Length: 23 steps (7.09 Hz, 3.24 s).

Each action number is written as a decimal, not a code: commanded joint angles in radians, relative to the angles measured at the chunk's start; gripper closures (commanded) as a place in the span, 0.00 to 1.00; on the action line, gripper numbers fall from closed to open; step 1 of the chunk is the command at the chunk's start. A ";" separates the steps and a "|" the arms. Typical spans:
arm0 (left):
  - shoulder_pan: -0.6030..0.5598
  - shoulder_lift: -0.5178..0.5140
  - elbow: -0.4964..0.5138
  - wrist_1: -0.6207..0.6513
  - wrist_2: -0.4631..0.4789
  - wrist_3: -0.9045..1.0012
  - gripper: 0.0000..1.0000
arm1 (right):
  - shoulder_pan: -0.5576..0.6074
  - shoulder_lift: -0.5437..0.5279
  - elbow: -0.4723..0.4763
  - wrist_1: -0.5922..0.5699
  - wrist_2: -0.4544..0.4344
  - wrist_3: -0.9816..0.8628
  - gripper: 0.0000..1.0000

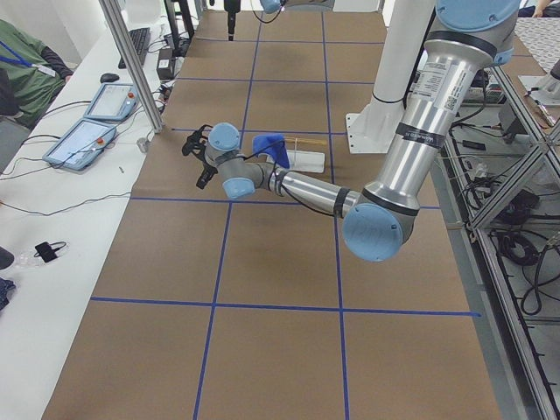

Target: Hang towel on rack

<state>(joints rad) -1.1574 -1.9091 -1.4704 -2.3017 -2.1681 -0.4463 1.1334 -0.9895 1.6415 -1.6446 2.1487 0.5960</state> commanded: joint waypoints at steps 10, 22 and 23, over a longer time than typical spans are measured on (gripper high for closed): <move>-0.468 0.298 -0.184 0.917 -0.231 0.618 0.02 | 0.376 -0.292 -0.121 -0.187 0.151 -0.777 0.00; -0.492 0.380 -0.246 0.877 -0.226 0.623 0.02 | 0.459 -0.615 -0.048 0.080 0.172 -0.778 0.00; -0.493 0.381 -0.249 0.877 -0.226 0.623 0.02 | 0.459 -0.621 -0.043 0.080 0.171 -0.777 0.00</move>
<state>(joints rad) -1.6495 -1.5297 -1.7187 -1.4251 -2.3954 0.1760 1.5922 -1.6045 1.5967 -1.5648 2.3204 -0.1816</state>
